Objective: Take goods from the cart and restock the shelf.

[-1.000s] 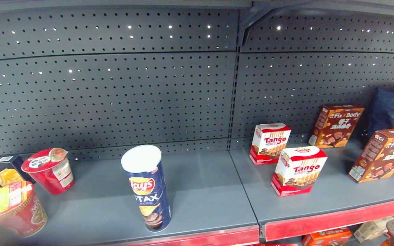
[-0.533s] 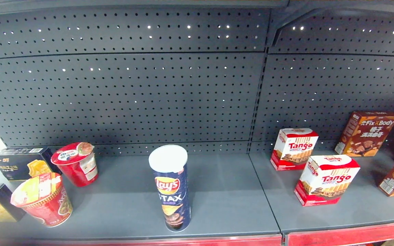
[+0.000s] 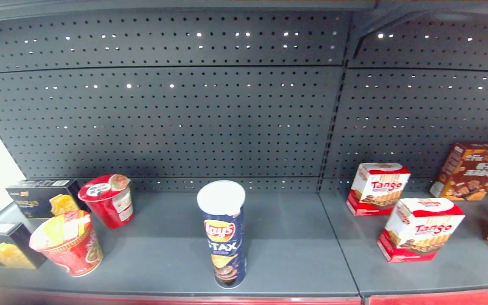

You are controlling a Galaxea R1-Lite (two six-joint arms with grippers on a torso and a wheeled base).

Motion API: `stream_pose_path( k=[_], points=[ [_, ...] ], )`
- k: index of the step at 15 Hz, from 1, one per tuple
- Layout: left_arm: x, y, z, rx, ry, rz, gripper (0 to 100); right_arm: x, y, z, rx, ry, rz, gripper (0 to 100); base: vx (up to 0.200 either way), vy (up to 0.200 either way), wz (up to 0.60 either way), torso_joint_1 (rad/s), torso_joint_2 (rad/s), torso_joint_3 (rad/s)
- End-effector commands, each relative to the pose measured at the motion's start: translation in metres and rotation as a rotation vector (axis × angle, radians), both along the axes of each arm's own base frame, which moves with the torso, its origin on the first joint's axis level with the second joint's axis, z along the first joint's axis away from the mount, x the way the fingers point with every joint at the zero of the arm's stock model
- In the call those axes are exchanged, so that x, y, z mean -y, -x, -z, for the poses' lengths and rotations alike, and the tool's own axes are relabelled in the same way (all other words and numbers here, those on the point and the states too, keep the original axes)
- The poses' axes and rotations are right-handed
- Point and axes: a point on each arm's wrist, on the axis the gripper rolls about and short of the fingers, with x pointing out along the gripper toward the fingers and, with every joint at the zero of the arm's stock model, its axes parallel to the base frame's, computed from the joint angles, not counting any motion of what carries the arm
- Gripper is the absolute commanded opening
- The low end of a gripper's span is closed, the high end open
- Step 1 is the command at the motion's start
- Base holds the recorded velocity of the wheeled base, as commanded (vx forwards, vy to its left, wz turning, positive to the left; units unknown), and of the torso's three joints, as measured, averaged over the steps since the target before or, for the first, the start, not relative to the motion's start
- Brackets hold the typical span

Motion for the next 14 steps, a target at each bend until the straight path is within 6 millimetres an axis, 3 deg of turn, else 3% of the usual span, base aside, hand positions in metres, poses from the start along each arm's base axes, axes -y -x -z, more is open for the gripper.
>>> stream_pose_path(
  k=[1,9,14],
  points=[
    [0.0,0.0,0.0,0.001,0.001,0.0,100,0.0,-0.001,0.003,-0.01,0.001,-0.013,0,0.0,0.0,0.0,0.0,0.0,0.0],
    [0.0,0.0,0.0,0.001,0.001,0.0,100,-0.007,-0.022,0.004,-0.064,0.035,-0.094,0,0.0,0.0,0.0,0.0,0.0,0.0],
    [0.0,0.0,0.0,0.001,0.001,0.0,100,-0.035,-0.064,0.015,-0.089,0.109,-0.296,0,0.0,0.0,0.0,0.0,0.0,0.0]
  ],
)
